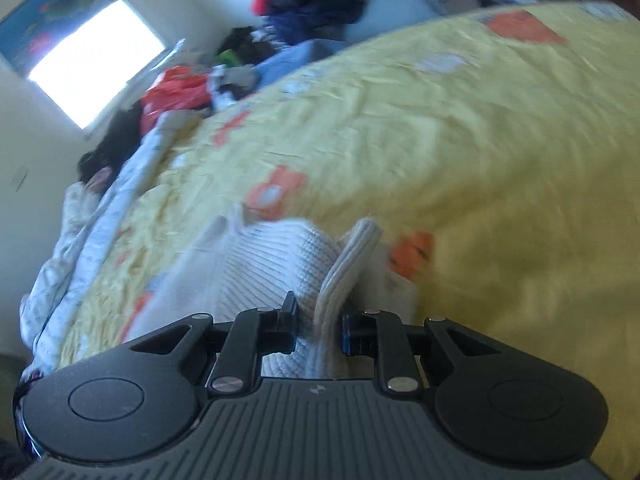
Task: Fold small clothes
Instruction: 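Lift the side edge with both grippers and fold it over the other half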
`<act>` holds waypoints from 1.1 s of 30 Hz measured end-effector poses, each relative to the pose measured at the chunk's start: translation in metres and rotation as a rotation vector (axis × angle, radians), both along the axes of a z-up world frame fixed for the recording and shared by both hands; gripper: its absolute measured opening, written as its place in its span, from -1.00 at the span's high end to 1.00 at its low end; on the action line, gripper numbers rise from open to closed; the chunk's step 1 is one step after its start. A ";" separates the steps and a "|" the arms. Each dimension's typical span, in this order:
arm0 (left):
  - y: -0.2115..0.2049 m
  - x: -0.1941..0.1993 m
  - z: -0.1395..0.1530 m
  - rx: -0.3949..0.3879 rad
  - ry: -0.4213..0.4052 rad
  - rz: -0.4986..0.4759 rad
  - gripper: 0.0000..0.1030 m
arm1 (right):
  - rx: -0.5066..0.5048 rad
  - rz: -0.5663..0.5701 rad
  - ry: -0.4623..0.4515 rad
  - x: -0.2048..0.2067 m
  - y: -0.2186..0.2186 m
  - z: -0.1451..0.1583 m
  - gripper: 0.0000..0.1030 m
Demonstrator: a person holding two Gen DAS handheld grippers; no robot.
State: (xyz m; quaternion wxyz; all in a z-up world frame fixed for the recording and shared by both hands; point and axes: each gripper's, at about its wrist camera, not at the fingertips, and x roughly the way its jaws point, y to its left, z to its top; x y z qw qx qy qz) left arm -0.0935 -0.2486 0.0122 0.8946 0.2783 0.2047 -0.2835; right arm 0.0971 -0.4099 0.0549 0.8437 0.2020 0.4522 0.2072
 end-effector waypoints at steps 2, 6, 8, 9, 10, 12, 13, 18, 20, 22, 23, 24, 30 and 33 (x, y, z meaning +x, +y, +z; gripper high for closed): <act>-0.001 -0.006 -0.004 -0.008 -0.043 -0.015 0.39 | 0.050 -0.053 -0.006 -0.004 -0.007 -0.015 0.40; 0.029 -0.015 0.016 -0.139 0.025 -0.160 -0.28 | 0.213 -0.158 0.025 -0.012 -0.022 -0.025 0.17; 0.059 -0.023 0.031 -0.224 0.039 -0.213 -0.37 | 0.259 -0.223 -0.001 -0.023 -0.033 -0.019 -0.28; 0.077 -0.025 0.038 -0.267 0.037 -0.211 -0.52 | 0.257 -0.253 -0.033 -0.033 -0.038 -0.013 -0.67; 0.096 -0.023 0.044 -0.317 0.042 -0.192 -0.68 | 0.253 -0.264 -0.056 -0.040 -0.042 -0.011 -0.75; 0.138 -0.011 0.053 -0.421 0.074 -0.092 -0.70 | 0.231 -0.249 -0.071 -0.053 -0.046 -0.010 -0.78; 0.154 -0.001 0.054 -0.459 0.100 -0.044 -0.71 | 0.222 -0.224 -0.056 -0.055 -0.045 -0.012 -0.78; 0.228 0.091 0.029 -0.734 0.466 0.286 -0.71 | 0.167 -0.136 0.034 -0.055 -0.028 -0.034 -0.73; 0.251 0.130 0.000 -0.919 0.721 0.395 -0.71 | 0.202 -0.118 0.047 -0.051 -0.023 -0.039 -0.76; 0.258 0.154 -0.022 -1.017 0.851 0.404 -0.70 | 0.243 -0.094 0.066 -0.046 -0.017 -0.042 -0.75; 0.254 0.164 -0.028 -1.012 0.871 0.406 -0.71 | 0.262 -0.078 0.082 -0.043 -0.013 -0.044 -0.74; 0.247 0.171 -0.032 -1.007 0.885 0.385 -0.71 | 0.256 -0.069 0.080 -0.042 -0.010 -0.042 -0.76; 0.237 0.195 -0.028 -0.960 0.905 0.413 -0.01 | 0.139 -0.055 0.028 -0.051 0.014 -0.033 -0.30; 0.236 0.187 -0.011 -0.897 0.846 0.395 0.10 | 0.159 -0.071 0.001 -0.058 0.016 -0.024 0.07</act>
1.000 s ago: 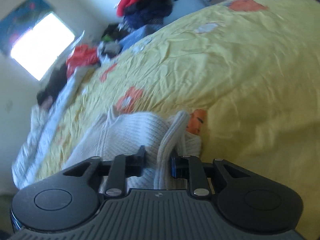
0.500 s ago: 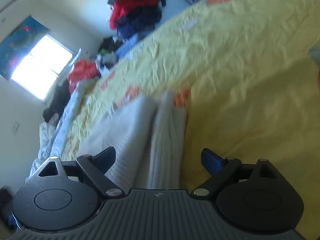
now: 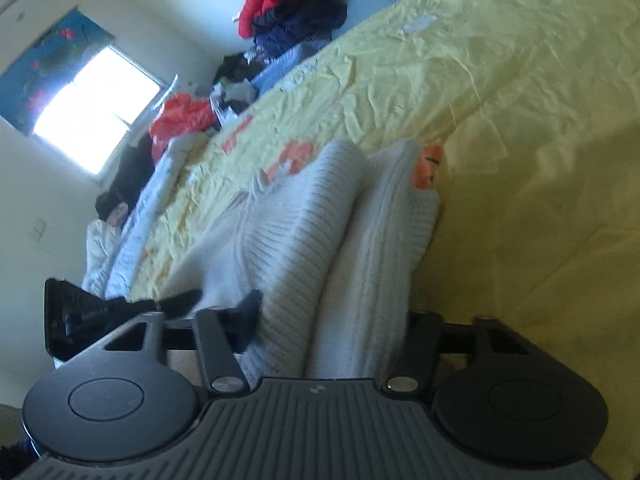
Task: Fold small clothes
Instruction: 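Lift the side edge with both grippers and fold it over the other half, then open the left gripper while the right gripper holds the fold down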
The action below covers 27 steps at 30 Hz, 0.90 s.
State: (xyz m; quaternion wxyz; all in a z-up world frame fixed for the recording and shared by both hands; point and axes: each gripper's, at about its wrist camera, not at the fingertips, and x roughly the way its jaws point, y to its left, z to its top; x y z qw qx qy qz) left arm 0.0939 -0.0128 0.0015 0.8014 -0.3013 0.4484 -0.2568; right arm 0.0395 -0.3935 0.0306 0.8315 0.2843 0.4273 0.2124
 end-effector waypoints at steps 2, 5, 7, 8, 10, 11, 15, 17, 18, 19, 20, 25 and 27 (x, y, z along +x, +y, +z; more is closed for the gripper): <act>0.007 -0.011 0.012 0.009 -0.022 -0.007 0.11 | 0.017 0.003 -0.029 -0.001 0.006 0.012 0.11; 0.019 -0.008 0.036 0.045 -0.089 -0.009 0.11 | 0.046 0.025 -0.062 0.005 0.022 0.024 0.12; 0.034 -0.002 0.050 0.081 -0.110 0.016 0.09 | 0.079 0.039 -0.059 0.018 0.036 0.024 0.12; 0.043 0.004 0.054 0.101 -0.117 0.033 0.09 | 0.098 0.038 -0.054 0.024 0.042 0.022 0.13; 0.057 0.016 0.057 0.142 -0.105 0.061 0.08 | 0.134 0.032 -0.039 0.041 0.058 0.016 0.13; 0.063 0.024 0.054 0.171 -0.096 0.071 0.07 | 0.141 0.031 -0.029 0.049 0.066 0.011 0.13; 0.075 0.044 0.014 0.205 -0.003 0.104 -0.22 | 0.115 -0.032 0.031 0.072 0.079 -0.020 -0.15; 0.083 0.034 0.004 0.145 -0.016 0.140 -0.30 | 0.184 -0.071 0.080 0.069 0.069 -0.032 -0.39; 0.088 0.026 0.005 0.112 -0.016 0.148 -0.30 | 0.211 -0.083 0.089 0.064 0.063 -0.032 -0.39; 0.093 0.015 0.007 0.084 -0.019 0.152 -0.30 | 0.218 -0.095 0.082 0.056 0.060 -0.028 -0.39; 0.100 0.000 0.012 0.052 -0.036 0.165 -0.30 | 0.217 -0.110 0.058 0.045 0.054 -0.020 -0.37; 0.135 -0.067 0.011 -0.103 -0.083 0.170 -0.31 | 0.218 -0.081 -0.111 -0.011 0.035 0.034 -0.33; 0.132 -0.079 0.010 -0.075 -0.080 0.136 -0.31 | 0.219 0.022 -0.100 -0.017 0.049 0.046 -0.32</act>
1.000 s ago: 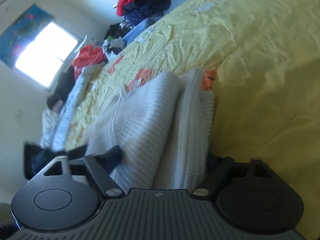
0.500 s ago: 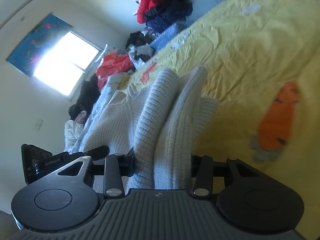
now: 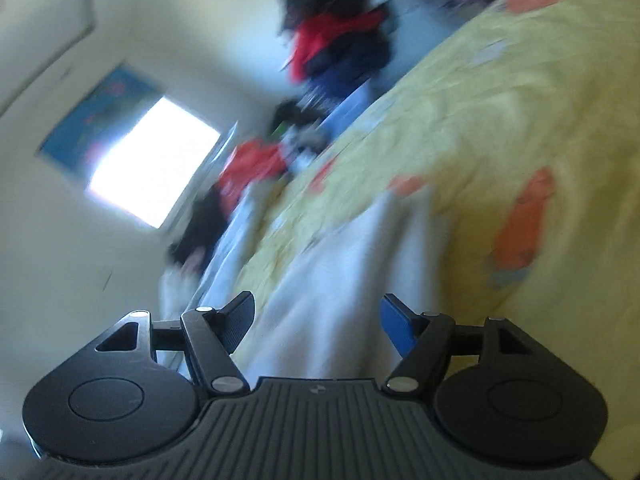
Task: Fold small clothes
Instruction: 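Open the left gripper while the right gripper holds the fold down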
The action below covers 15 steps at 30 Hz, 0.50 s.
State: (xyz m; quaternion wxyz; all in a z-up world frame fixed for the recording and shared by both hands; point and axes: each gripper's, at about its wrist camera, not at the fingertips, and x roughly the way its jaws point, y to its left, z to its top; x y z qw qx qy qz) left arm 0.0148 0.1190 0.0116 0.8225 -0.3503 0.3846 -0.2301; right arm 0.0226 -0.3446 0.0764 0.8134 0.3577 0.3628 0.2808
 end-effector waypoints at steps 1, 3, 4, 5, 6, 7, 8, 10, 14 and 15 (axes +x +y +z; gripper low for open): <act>-0.004 -0.006 0.003 0.025 -0.011 -0.016 -0.31 | -0.039 0.039 0.008 0.001 0.011 0.002 -0.32; -0.015 -0.008 0.003 0.075 -0.026 -0.031 -0.38 | -0.168 0.102 0.038 0.005 0.039 -0.004 -0.23; -0.020 -0.007 0.001 0.084 -0.016 -0.038 -0.41 | -0.235 0.123 0.062 0.009 0.051 -0.011 -0.18; -0.023 -0.005 -0.003 0.090 0.000 -0.046 -0.41 | -0.297 0.130 0.091 0.013 0.060 -0.019 -0.03; -0.026 -0.004 -0.006 0.092 0.020 -0.050 -0.40 | -0.324 0.126 0.095 0.013 0.066 -0.024 0.28; -0.027 -0.004 -0.010 0.086 0.035 -0.058 -0.40 | -0.307 0.128 0.091 0.013 0.068 -0.024 0.45; -0.029 -0.005 -0.011 0.090 0.038 -0.068 -0.40 | -0.268 0.139 0.087 0.013 0.067 -0.020 0.58; -0.031 -0.008 -0.014 0.114 0.040 -0.075 -0.43 | -0.276 0.128 0.014 0.003 0.064 -0.005 0.63; -0.030 -0.011 -0.019 0.086 0.001 -0.088 -0.43 | -0.220 0.049 0.099 0.006 0.027 -0.047 0.62; -0.030 -0.011 -0.018 0.090 0.005 -0.089 -0.43 | -0.177 0.039 0.103 0.003 0.024 -0.048 0.64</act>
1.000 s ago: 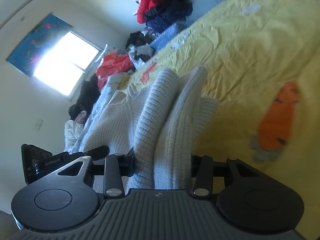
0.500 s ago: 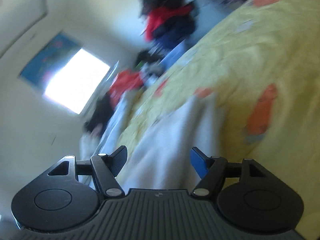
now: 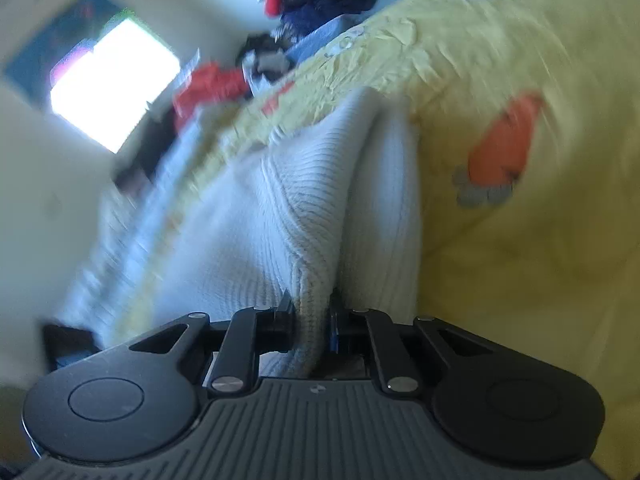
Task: Fold small clothes
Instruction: 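Open the left gripper while the right gripper holds the fold down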
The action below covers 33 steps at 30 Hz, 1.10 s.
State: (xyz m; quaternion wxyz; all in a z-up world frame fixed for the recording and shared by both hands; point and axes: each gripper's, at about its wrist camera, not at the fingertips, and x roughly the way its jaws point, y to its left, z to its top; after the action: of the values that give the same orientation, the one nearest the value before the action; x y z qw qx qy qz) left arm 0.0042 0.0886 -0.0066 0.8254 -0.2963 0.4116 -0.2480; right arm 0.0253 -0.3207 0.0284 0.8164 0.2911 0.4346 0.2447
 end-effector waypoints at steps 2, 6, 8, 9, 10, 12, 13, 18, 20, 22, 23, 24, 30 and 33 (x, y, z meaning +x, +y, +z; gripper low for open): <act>0.000 0.001 0.003 0.013 0.009 -0.012 -0.41 | -0.027 0.002 -0.029 -0.007 0.007 0.007 0.45; 0.008 0.006 0.009 0.007 0.042 -0.016 -0.48 | -0.006 -0.045 -0.029 -0.013 -0.002 0.025 -0.14; 0.015 0.005 0.014 0.015 0.035 0.006 -0.52 | 0.010 -0.081 -0.067 -0.021 -0.016 0.034 -0.59; 0.017 0.005 0.015 0.017 0.027 0.015 -0.55 | 0.014 -0.097 -0.081 -0.024 -0.023 0.038 -0.85; 0.020 0.006 0.016 0.016 0.025 0.027 -0.56 | 0.013 -0.100 -0.080 -0.023 -0.028 0.038 -0.88; 0.018 0.010 0.012 0.003 0.049 0.035 -0.56 | -0.028 -0.102 -0.030 -0.018 -0.032 0.030 -0.86; 0.016 0.014 0.008 -0.006 0.063 0.028 -0.56 | -0.048 -0.089 0.007 -0.015 -0.030 0.022 -0.86; -0.005 0.026 0.003 -0.011 0.067 0.031 -0.10 | -0.025 0.020 0.068 -0.009 0.002 -0.008 -0.45; -0.009 0.024 0.016 0.055 0.042 0.034 0.21 | -0.045 0.041 0.088 -0.012 0.016 -0.008 -0.30; -0.014 0.017 0.036 0.149 -0.027 0.021 0.35 | -0.100 0.085 0.019 -0.019 0.025 0.007 -0.07; -0.016 0.014 0.043 0.191 -0.050 0.016 0.35 | -0.109 0.093 -0.018 -0.024 0.025 0.017 0.01; -0.017 0.014 0.044 0.218 -0.052 -0.002 0.35 | -0.130 0.098 -0.043 -0.028 0.025 0.020 0.07; -0.034 -0.003 0.034 0.374 -0.129 -0.008 0.00 | -0.106 0.033 -0.010 -0.031 0.011 -0.006 -0.31; -0.031 -0.028 0.059 0.496 -0.247 0.044 -0.24 | -0.101 -0.035 -0.015 -0.038 -0.005 0.008 -0.51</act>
State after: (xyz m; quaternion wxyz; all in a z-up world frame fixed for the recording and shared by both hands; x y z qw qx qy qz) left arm -0.0238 0.0577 0.0529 0.9219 -0.0613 0.3494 -0.1561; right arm -0.0124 -0.3256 0.0359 0.8373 0.2555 0.4352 0.2103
